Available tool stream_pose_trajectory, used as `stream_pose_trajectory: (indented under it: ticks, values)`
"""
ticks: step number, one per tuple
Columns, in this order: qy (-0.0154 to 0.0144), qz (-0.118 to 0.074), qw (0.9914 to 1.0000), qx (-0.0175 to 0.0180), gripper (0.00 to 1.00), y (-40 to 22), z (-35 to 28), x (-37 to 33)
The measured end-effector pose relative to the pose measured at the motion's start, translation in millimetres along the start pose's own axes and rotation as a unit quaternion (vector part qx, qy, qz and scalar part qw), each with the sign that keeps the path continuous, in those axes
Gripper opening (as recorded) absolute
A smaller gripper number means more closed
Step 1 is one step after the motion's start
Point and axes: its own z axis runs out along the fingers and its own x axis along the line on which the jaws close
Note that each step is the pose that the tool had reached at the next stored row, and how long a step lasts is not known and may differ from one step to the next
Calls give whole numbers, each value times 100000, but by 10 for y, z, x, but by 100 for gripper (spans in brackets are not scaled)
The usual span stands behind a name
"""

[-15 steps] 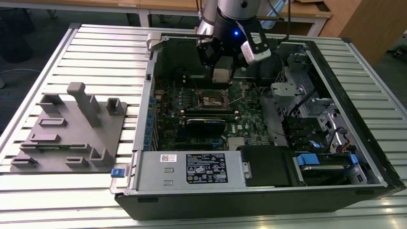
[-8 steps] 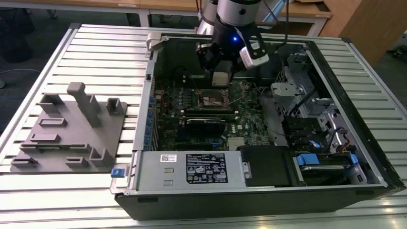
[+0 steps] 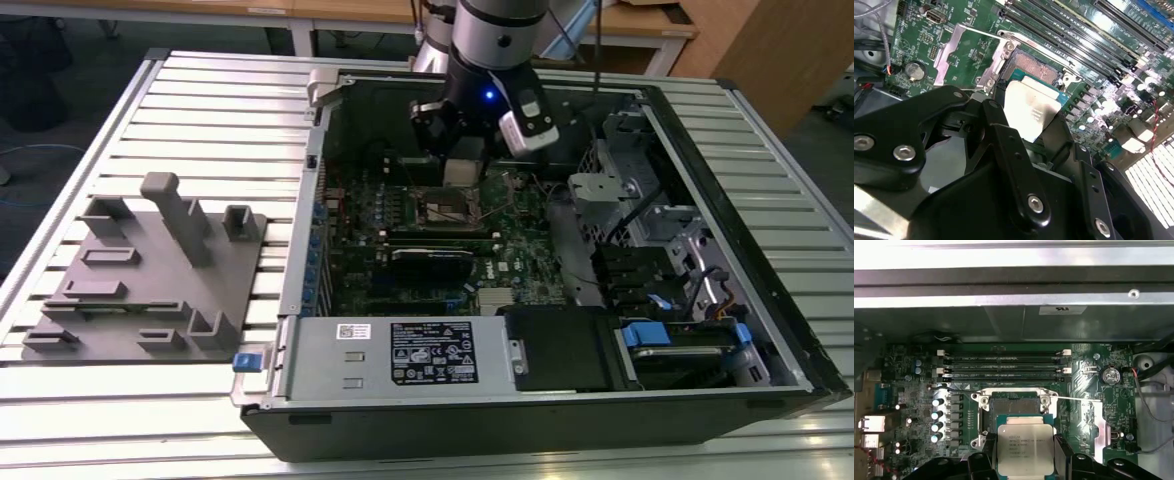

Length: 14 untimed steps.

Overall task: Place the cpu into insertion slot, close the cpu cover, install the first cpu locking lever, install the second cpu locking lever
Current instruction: 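Place the cpu into insertion slot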

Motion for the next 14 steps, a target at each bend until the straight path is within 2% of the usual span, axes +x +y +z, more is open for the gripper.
stream_pose_trajectory:
  ticks: [3, 6, 9, 12, 14]
  values:
    - [-22, -1, 100000, 6, 54, -3, 27, 1]
    - [-196, -15, 100000, -2, 54, -7, 71, 17]
    - [-543, -59, 99999, -9, 54, -11, 111, 36]
    - [-1128, -135, 99994, -25, 54, -14, 139, 51]
    - [-1227, -147, 99992, -42, 54, -14, 141, 55]
